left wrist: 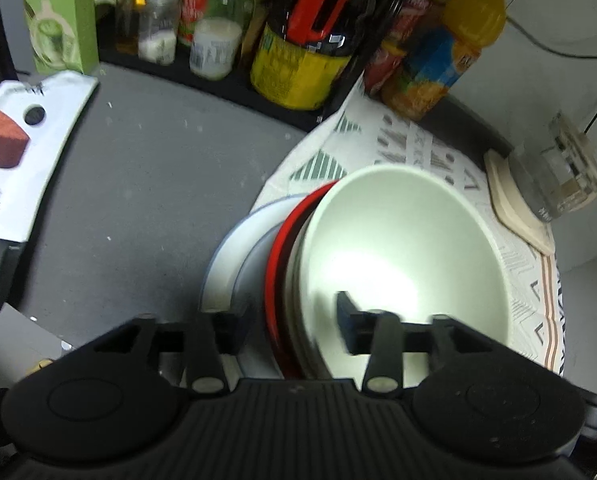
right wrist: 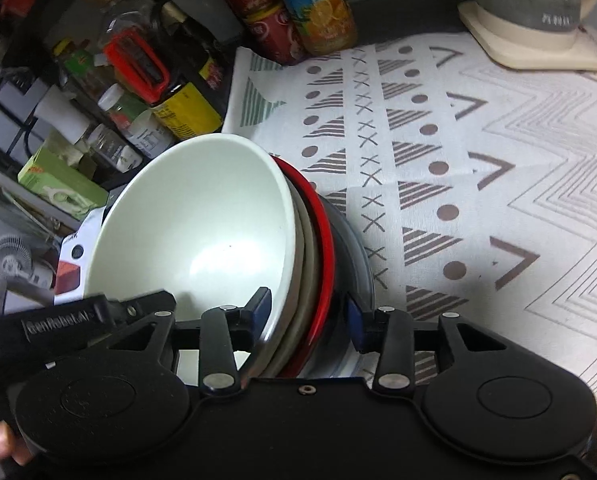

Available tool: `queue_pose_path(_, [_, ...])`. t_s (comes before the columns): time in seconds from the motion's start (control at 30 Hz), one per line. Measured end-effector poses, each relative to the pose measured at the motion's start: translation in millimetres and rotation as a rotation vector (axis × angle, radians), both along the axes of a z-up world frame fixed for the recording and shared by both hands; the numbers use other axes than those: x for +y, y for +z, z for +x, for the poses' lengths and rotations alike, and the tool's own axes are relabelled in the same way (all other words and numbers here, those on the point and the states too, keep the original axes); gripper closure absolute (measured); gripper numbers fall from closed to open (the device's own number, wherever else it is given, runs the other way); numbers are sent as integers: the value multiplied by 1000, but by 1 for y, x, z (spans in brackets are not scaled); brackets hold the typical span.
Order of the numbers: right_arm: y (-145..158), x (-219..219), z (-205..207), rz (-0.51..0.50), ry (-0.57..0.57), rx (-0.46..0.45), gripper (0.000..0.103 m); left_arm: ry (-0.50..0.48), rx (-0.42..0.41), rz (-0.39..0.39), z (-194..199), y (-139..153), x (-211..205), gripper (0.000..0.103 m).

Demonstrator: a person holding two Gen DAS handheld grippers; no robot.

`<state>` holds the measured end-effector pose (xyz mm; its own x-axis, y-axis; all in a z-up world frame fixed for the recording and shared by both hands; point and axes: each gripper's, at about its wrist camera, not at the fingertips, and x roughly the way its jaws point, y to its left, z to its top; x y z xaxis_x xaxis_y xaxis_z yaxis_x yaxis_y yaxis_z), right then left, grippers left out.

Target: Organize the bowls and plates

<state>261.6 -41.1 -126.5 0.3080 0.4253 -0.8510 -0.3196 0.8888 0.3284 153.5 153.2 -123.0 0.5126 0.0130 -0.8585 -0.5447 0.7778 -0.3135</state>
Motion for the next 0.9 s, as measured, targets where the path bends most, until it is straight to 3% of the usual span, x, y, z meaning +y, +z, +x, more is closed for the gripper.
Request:
queue_pose_path(0.1, [14,-4,-3,16,14,-35,48,-5,-24,57,-7,15,-9,27])
queue_pose_path(0.23, [38,-14,-9,39,3,-92,38,-1,-49,84,-17,33,-18,22])
queue_pose_path(0.37, [63,-24,-21,29,-12,-183,19,-8,-86,105,-28,51,-29,18])
queue_pose_path(0.43, [74,-30,-28,35,-15,-219,19,-26,-103,114,-33,59,-35,17])
queue_pose_path(0.5, [84,-35,-34,39,-23,-241,11,-42,-125,126,-41,67,-41,17])
queue_pose_path(0.9, [132,-56,-98,-17,-127,-430,6,-68,-242,167,-103,110,-51,10])
